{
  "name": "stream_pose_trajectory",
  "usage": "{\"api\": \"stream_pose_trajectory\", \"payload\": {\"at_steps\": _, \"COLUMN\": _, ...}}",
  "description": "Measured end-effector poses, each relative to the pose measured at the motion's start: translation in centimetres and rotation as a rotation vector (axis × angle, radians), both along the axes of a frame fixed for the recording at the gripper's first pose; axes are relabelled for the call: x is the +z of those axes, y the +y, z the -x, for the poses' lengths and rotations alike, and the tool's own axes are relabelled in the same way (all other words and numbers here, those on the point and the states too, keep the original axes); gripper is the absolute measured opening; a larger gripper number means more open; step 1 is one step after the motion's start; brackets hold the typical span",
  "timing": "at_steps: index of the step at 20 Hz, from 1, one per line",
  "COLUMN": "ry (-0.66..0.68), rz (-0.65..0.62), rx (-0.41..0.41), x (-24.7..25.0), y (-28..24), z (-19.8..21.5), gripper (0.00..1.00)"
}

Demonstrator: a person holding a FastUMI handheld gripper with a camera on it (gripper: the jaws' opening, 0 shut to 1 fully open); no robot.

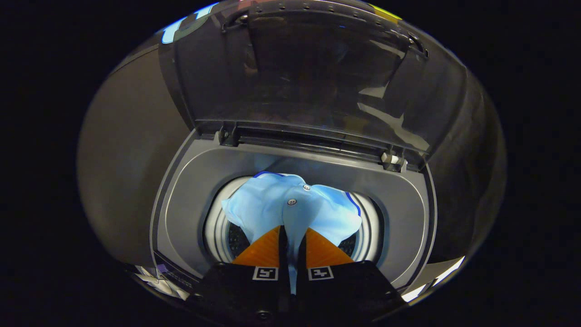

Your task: Put the clothes into the washing machine and then close the washing machine lid.

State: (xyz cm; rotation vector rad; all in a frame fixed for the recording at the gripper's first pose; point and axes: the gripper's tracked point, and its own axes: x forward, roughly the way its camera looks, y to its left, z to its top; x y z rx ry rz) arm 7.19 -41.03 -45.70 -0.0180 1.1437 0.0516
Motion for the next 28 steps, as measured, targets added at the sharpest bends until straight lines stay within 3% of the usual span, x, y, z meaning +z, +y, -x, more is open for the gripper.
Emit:
{"api": "stream_pose_trajectory", "payload": {"at_steps": 6, "ry": 0.035, "rz": 0.011, "rx": -0.050, "x": -1.5, "y": -1.5, "z": 0.9, "gripper": 0.17}}
{"api": "stream_pose_trajectory", "payload": {"at_steps": 9, "ry": 0.020, "rz": -0.003, "rx": -0.058, "x": -0.7, "y": -1.2, "z": 0.7, "gripper": 0.29}}
{"api": "stream_pose_trajectory", "payload": {"at_steps": 14, "ry": -0.049, "rz": 0.042, "rx": -0.048, "x": 0.9, "y": -1.8, "z": -0.8, "gripper": 1.00}}
{"api": "stream_pose_trajectory", "payload": {"at_steps": 18, "ry": -0.073, "rz": 0.028, "rx": -0.051, "x": 2.0, "y": -1.9, "z": -1.3, "gripper": 1.00}}
{"api": "stream_pose_trajectory", "payload": {"at_steps": 21, "ry": -0.167, "rz": 0.047, "rx": -0.066, "x": 4.8, "y": -3.3, "z": -3.0, "gripper": 1.00}}
{"api": "stream_pose_trajectory", "payload": {"at_steps": 26, "ry": -0.259, "rz": -0.056, "rx": -0.189, "x": 10.4, "y": -3.5, "z": -5.0, "gripper": 1.00}}
{"api": "stream_pose_trajectory", "payload": {"at_steps": 28, "ry": -0.325, "rz": -0.061, "rx": -0.185, "x": 12.9, "y": -3.6, "z": -5.8, "gripper": 1.00}}
